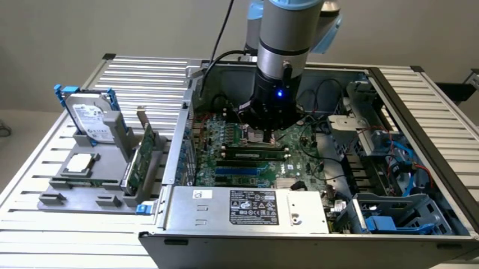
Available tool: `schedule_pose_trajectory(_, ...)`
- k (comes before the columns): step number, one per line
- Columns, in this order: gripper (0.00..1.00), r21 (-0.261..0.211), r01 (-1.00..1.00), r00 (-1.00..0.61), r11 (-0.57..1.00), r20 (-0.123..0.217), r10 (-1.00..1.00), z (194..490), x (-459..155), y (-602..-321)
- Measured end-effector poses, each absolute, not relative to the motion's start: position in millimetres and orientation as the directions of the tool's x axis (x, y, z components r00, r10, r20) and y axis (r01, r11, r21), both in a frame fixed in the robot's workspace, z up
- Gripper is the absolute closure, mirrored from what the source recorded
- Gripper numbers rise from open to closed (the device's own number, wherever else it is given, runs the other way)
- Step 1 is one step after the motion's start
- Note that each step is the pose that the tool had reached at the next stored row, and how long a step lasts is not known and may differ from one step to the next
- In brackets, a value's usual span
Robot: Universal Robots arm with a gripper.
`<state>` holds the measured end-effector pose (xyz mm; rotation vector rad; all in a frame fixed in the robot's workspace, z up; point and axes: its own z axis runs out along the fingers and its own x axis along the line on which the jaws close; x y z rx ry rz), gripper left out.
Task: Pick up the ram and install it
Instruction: 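Press down the ram until it locks into place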
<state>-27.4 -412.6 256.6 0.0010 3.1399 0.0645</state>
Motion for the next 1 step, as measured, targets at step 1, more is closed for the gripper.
schedule_pose_trajectory(1,0.89,0.041,0.001,-1.0,0.999,-0.001,0.001,256.6,-27.4,-412.6)
